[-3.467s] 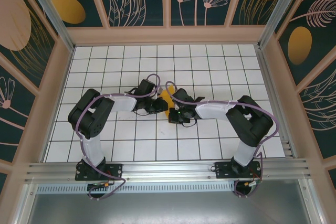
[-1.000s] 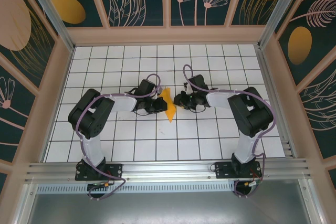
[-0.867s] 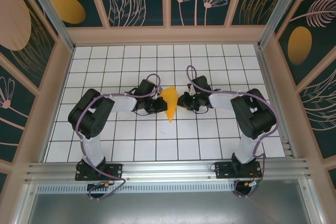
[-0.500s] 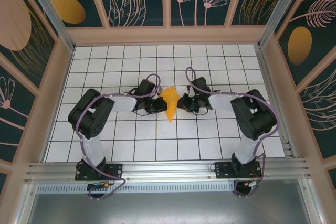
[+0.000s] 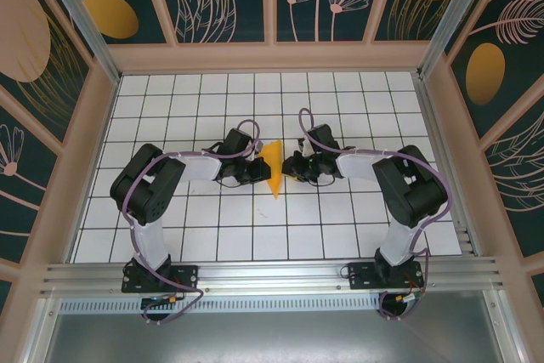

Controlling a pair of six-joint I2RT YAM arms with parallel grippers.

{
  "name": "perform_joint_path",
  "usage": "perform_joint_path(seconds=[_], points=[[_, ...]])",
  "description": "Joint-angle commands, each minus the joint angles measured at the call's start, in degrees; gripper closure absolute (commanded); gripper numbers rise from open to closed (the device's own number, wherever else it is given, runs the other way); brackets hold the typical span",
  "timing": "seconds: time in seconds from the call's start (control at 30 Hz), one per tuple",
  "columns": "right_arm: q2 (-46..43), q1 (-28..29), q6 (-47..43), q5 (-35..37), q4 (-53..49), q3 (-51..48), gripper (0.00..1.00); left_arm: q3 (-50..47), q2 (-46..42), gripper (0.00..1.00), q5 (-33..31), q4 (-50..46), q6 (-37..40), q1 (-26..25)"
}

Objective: Fold a paper plane with a square sheet of paper (fold left side to right side)
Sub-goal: Fold the wing for the fifth time at the center of the table.

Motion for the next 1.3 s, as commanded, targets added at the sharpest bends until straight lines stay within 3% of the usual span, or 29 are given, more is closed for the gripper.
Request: perform_joint_path(seconds=[0.0,0.97,1.27], points=[[-1.1,0.5,2.8,-2.7,4.6,-1.0,0.79,-0.4,1.5,0.84,-3.8,-0.6,1.5,0.0],[4.7,2.4,2.1,-0.5,3.0,2.7,0.74,-0.5,-1.4,0.89,-5.3,-1.8,2.1,0.0],[5.0,2.5,2.0,-0.5,3.4,2.6,0.74,-0.7,-5.2,0.83,-6.1,-3.5,3.1,0.3]])
